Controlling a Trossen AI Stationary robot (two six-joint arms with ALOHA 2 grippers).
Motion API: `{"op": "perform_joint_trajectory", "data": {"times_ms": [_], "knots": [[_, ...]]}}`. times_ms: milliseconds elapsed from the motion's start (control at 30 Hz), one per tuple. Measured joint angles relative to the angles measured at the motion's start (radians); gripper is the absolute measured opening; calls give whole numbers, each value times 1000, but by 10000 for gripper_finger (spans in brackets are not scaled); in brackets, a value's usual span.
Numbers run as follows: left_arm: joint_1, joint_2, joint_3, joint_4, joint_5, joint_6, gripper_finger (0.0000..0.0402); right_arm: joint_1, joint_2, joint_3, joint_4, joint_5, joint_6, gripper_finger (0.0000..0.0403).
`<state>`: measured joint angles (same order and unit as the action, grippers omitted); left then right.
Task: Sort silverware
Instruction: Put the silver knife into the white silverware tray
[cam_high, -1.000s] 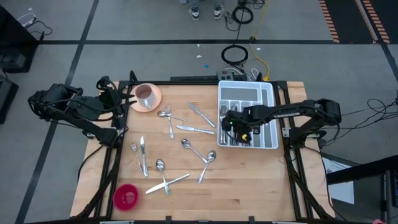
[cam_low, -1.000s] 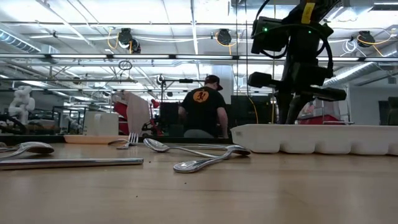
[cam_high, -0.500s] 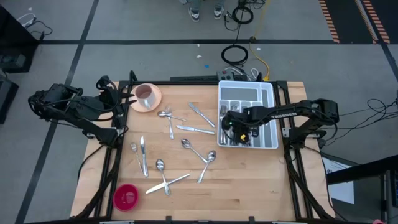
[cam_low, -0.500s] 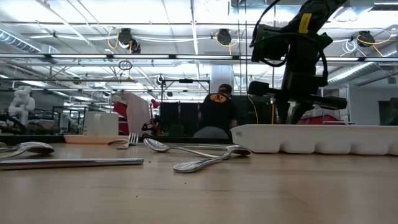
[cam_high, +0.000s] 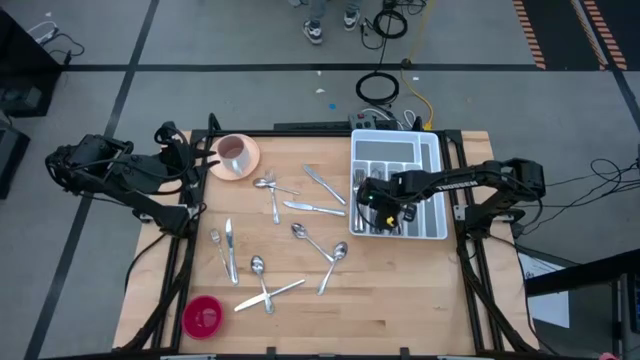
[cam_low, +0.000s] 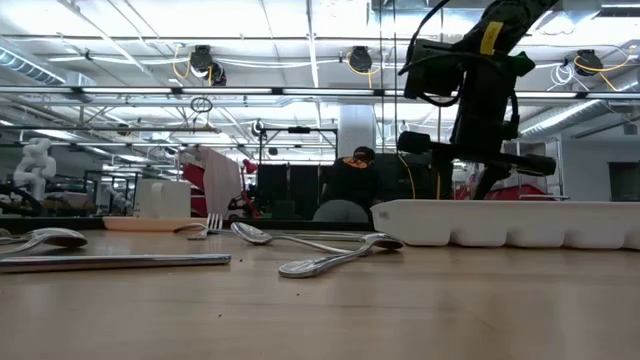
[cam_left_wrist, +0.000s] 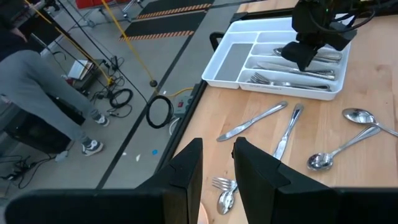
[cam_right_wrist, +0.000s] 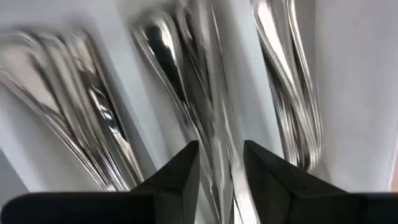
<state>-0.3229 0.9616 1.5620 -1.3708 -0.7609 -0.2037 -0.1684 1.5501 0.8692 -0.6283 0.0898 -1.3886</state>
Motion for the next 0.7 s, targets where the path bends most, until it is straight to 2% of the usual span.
{"op": "perform_joint_trajectory", "data": {"times_ms": [200, 400, 467, 567, 700], "knots": [[0, 0, 0, -8, 0, 0, 96, 0, -7, 58, -10, 223, 142, 129], [0, 0, 0, -8, 0, -1, 96, -3, -8, 280, -73, 243, 395, 130], [0, 0, 0, -8, 0, -1, 96, -2, -8, 369, -71, 242, 539, 130], [0, 0, 0, -8, 0, -24, 96, -7, -9, 495, -31, 208, 837, 130], [0, 0, 0, -8, 0, -27, 96, -32, -8, 597, 140, 198, 1335, 130]]}}
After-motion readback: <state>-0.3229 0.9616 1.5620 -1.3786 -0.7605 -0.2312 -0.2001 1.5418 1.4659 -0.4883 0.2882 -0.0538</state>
